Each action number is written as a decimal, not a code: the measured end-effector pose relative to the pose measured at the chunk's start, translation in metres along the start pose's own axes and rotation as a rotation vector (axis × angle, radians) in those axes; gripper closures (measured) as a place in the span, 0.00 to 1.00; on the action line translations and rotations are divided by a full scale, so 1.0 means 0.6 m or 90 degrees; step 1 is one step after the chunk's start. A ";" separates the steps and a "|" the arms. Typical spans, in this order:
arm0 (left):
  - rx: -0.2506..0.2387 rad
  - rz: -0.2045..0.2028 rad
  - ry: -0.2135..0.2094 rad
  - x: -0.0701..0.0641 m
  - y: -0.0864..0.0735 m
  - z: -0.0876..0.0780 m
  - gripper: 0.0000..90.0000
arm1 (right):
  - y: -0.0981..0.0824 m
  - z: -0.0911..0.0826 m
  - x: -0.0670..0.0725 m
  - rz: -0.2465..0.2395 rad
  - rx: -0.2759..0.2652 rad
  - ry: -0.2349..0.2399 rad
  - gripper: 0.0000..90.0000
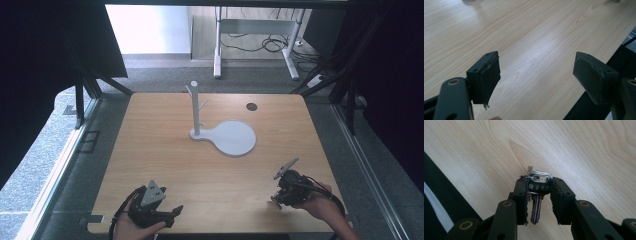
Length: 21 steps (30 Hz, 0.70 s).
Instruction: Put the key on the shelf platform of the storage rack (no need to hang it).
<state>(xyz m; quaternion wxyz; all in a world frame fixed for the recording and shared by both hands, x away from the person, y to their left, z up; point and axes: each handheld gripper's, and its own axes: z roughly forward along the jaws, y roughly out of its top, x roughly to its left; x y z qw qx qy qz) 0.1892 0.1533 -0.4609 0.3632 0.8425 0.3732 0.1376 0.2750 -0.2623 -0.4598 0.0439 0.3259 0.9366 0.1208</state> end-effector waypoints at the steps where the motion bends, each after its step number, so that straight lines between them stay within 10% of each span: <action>1: 0.000 0.000 0.000 0.000 0.000 0.000 0.25 | 0.001 -0.003 -0.001 -0.001 -0.003 0.000 0.75; 21: -0.003 0.001 -0.001 0.000 0.001 -0.003 0.25 | 0.016 -0.048 -0.015 -0.002 -0.021 -0.016 0.75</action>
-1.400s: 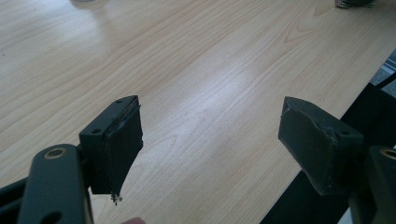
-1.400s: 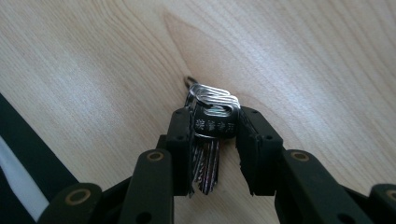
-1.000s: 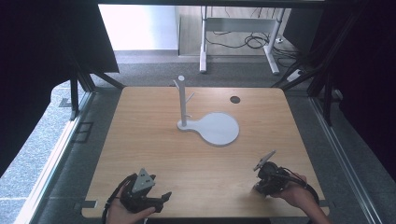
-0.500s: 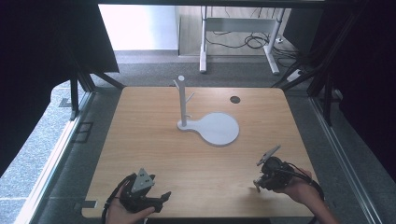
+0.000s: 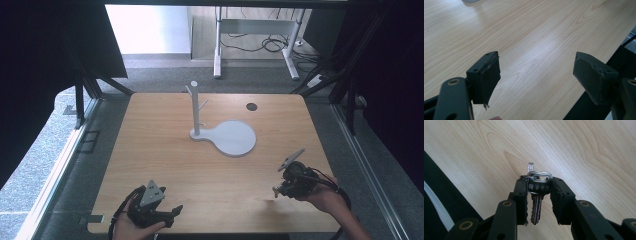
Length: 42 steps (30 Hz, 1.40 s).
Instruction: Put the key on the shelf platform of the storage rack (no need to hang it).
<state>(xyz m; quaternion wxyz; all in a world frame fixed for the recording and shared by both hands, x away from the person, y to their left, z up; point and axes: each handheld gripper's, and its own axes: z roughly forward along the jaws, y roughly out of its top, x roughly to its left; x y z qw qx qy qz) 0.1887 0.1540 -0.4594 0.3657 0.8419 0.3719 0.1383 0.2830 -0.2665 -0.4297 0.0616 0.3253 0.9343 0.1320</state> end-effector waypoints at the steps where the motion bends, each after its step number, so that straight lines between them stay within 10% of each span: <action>1: 0.000 0.000 0.000 0.000 0.000 0.000 0.25 | 0.000 0.000 0.000 0.000 0.000 0.000 0.75; 42: -0.006 -0.001 0.000 0.000 0.000 -0.004 0.25 | 0.063 -0.030 -0.032 0.007 -0.046 0.000 0.75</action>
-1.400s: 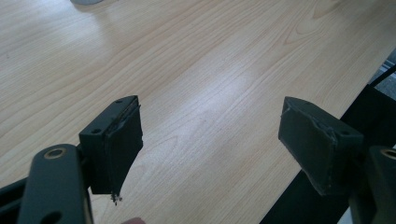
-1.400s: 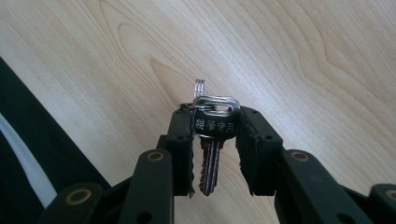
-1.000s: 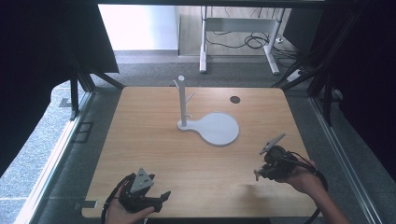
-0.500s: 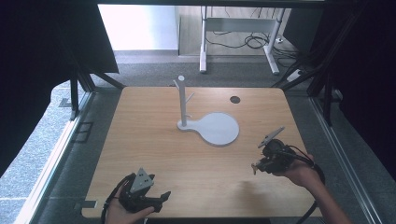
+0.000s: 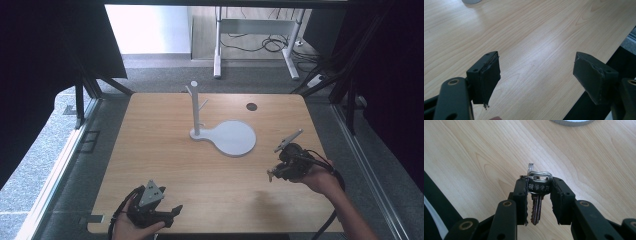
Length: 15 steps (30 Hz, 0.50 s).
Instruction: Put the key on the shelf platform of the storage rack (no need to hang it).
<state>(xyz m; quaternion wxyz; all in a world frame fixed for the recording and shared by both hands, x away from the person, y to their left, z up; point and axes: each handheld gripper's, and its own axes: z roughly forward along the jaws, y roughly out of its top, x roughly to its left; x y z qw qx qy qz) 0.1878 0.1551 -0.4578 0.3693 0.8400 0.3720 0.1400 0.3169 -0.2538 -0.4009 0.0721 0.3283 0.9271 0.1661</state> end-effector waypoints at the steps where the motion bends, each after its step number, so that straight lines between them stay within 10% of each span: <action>1: 0.000 0.000 0.000 0.000 0.000 0.000 0.25 | 0.002 0.000 -0.001 -0.001 0.000 0.002 0.75; 15: 0.000 -0.001 0.001 0.002 -0.001 -0.001 0.25 | 0.023 0.004 -0.016 0.005 -0.010 0.005 0.75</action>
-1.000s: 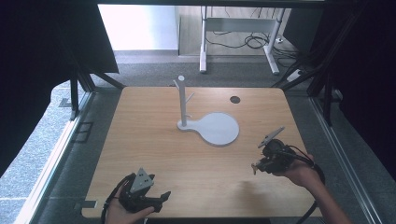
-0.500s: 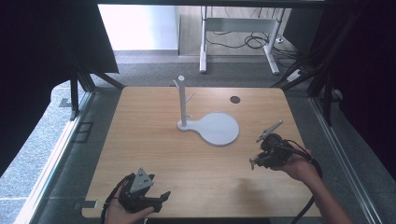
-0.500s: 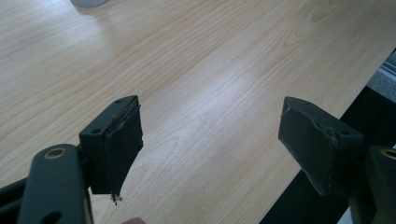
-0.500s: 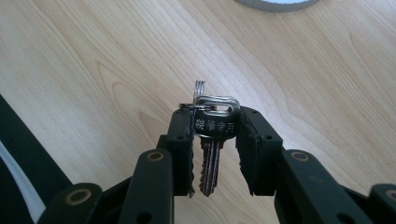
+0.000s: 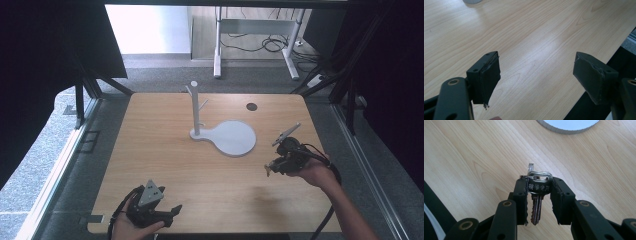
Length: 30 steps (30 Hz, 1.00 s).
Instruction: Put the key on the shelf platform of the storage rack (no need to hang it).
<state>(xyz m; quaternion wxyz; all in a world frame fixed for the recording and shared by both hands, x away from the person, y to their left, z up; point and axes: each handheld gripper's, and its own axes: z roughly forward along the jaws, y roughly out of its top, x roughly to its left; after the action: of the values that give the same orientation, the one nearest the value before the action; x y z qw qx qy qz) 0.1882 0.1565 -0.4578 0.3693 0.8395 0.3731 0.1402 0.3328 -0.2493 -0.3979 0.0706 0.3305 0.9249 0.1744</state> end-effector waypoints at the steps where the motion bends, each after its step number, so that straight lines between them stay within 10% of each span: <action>1: 0.000 0.000 0.000 0.000 0.000 0.000 0.25 | 0.000 0.000 0.000 0.000 0.000 0.000 0.75; 30: -0.004 -0.004 0.002 0.005 -0.002 -0.004 0.25 | 0.064 0.010 -0.020 0.001 0.000 0.015 0.75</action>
<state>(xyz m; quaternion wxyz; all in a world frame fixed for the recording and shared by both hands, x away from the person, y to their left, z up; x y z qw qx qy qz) 0.1884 0.1601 -0.4570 0.3720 0.8370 0.3755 0.1417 0.3661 -0.2275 -0.3892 0.0598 0.3292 0.9253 0.1784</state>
